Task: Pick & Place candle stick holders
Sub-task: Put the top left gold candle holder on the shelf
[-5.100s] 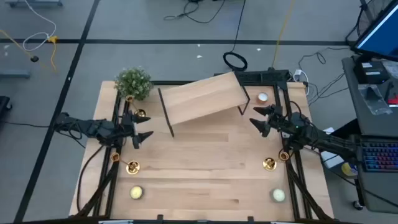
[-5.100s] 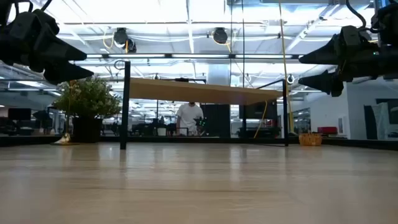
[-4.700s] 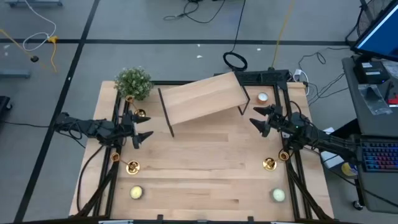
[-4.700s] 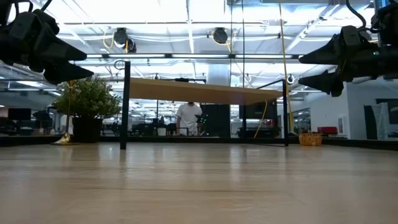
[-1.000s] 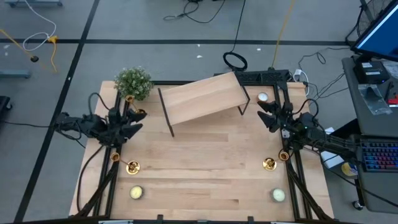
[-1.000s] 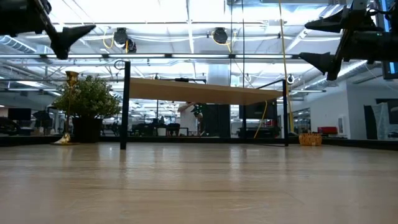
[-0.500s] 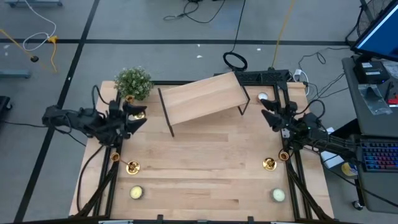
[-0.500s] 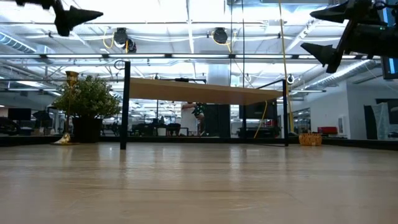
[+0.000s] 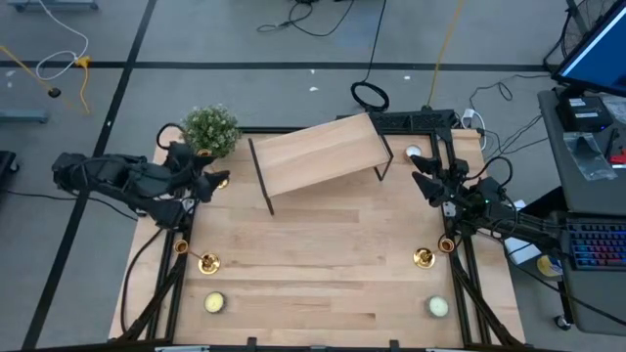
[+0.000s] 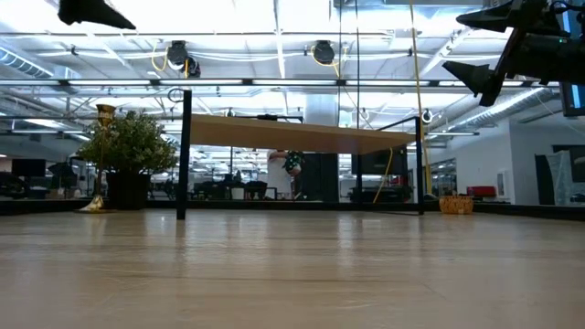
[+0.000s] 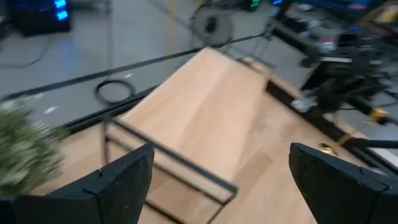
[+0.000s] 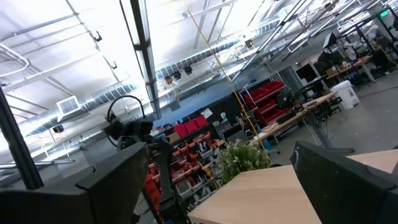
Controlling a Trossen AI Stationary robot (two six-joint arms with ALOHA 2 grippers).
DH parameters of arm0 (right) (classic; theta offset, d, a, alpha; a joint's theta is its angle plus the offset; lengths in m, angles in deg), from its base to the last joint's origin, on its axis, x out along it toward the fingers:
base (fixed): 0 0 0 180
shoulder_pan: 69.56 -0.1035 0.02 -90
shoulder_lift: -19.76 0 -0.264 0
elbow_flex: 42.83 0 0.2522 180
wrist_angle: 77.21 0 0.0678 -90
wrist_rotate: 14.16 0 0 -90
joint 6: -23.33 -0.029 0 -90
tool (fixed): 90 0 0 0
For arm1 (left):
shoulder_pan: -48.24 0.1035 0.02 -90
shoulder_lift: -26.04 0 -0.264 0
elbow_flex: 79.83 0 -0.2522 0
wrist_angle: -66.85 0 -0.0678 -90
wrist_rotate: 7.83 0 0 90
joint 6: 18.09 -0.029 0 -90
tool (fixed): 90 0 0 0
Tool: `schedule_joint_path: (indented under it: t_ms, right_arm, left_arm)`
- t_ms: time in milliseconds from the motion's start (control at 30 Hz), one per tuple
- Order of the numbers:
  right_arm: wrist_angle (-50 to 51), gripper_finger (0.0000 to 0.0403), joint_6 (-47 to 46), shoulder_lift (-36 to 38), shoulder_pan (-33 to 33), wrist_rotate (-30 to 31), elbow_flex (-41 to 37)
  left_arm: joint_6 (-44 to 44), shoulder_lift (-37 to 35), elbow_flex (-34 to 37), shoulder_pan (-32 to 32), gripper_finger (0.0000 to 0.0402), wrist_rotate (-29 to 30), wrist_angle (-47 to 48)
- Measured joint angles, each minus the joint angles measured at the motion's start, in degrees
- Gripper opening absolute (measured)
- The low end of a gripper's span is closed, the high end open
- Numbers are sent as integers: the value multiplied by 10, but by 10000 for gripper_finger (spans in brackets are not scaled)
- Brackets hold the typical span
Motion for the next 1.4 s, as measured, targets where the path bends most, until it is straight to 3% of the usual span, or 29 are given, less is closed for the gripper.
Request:
schedule_joint_path:
  t_ms: [367, 633, 833, 1100, 1400]
  right_arm:
    - [0, 380, 0, 0, 0, 0, 0]
    - [0, 380, 0, 0, 0, 0, 0]
    - [0, 380, 0, 0, 0, 0, 0]
    - [0, 380, 0, 0, 0, 0, 0]
    - [0, 380, 0, 0, 0, 2, 0]
  left_arm:
    - [22, 7, -13, 15, 365, -50, 30]
    - [71, 18, -13, 28, 365, -42, 30]
    - [124, 56, -13, 73, 365, -68, 77]
    - [224, 134, -13, 167, 365, -185, 234]
    - [244, 163, -44, 234, 365, -176, 294]
